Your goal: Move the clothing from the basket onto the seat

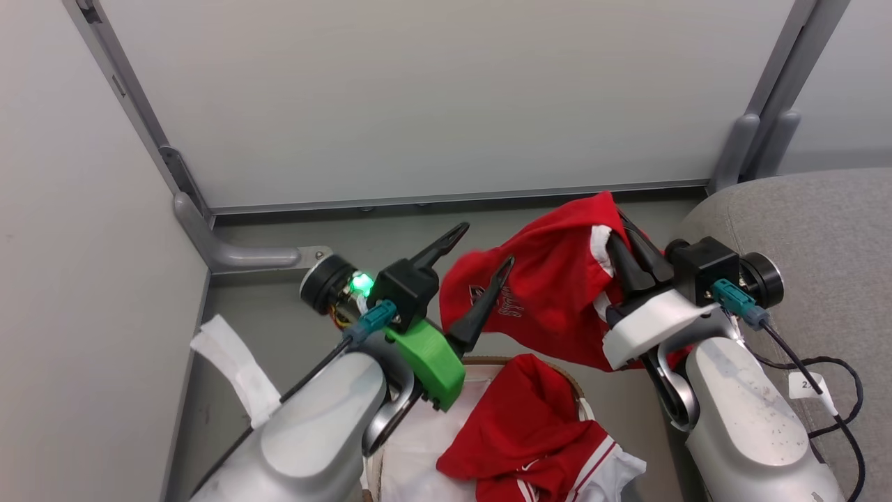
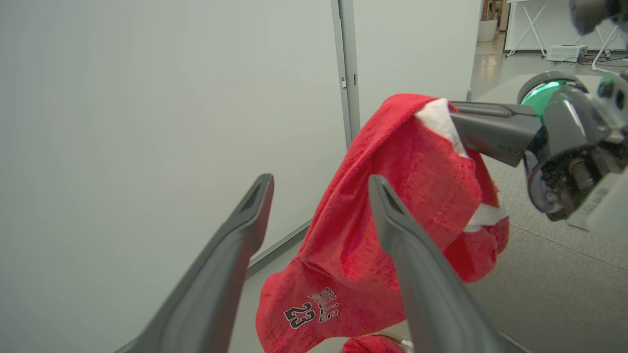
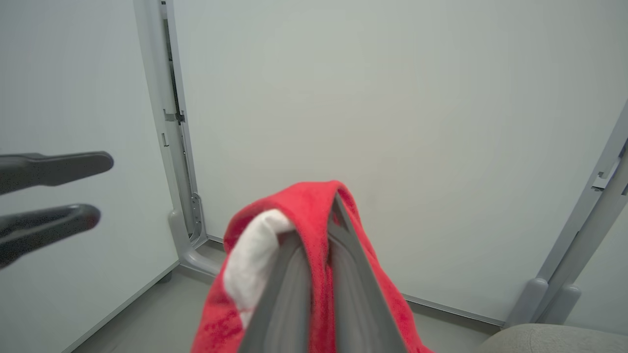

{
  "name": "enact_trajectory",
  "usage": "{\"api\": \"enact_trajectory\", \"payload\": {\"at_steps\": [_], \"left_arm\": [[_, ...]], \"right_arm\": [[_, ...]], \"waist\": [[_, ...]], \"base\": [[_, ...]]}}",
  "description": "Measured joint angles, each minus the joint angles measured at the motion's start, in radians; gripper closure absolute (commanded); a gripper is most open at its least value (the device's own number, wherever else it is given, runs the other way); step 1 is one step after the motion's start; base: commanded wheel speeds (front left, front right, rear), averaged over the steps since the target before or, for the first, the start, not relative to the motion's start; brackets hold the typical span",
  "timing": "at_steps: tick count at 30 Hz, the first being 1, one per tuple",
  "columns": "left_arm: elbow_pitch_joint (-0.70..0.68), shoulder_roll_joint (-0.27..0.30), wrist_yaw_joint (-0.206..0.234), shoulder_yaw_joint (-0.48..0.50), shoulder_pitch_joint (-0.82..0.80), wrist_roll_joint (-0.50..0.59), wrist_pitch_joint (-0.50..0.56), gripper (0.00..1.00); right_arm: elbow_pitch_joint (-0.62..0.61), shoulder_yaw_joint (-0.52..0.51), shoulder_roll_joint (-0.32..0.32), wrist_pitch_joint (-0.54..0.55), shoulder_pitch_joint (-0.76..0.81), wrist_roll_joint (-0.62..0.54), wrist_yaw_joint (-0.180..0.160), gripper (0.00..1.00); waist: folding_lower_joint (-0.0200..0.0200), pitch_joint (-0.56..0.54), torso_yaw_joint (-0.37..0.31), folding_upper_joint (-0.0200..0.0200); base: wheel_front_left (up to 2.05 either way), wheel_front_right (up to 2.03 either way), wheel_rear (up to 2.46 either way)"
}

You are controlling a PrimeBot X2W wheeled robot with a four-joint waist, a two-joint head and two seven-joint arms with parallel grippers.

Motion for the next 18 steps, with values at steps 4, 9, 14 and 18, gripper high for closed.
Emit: {"api": "enact_trajectory", "payload": {"at_steps": [4,9,14,18], "left_arm": [[-0.016,-0.008,-0.006,0.053,0.099,0.014,0.000,0.00],[-0.025,-0.018,-0.014,0.125,0.190,0.045,-0.001,0.00],[-0.033,-0.029,-0.016,0.170,0.248,0.074,-0.001,0.00],[-0.041,-0.041,-0.019,0.191,0.270,0.094,-0.001,0.00]], "right_arm": [[-0.017,-0.027,0.000,0.000,0.024,-0.018,0.000,1.00],[-0.036,-0.058,0.000,0.000,0.048,-0.027,0.000,1.00],[-0.047,-0.079,0.000,0.000,0.061,-0.034,0.000,1.00],[-0.055,-0.099,0.000,0.000,0.073,-0.046,0.000,1.00]], "waist": [[0.0000,0.007,-0.003,0.0000],[0.0000,0.013,-0.014,0.0000],[0.0000,0.015,-0.022,0.0000],[0.0000,0.017,-0.026,0.0000]], "base": [[0.00,0.00,0.00],[0.00,0.00,0.00],[0.00,0.00,0.00],[0.00,0.00,0.00]]}}
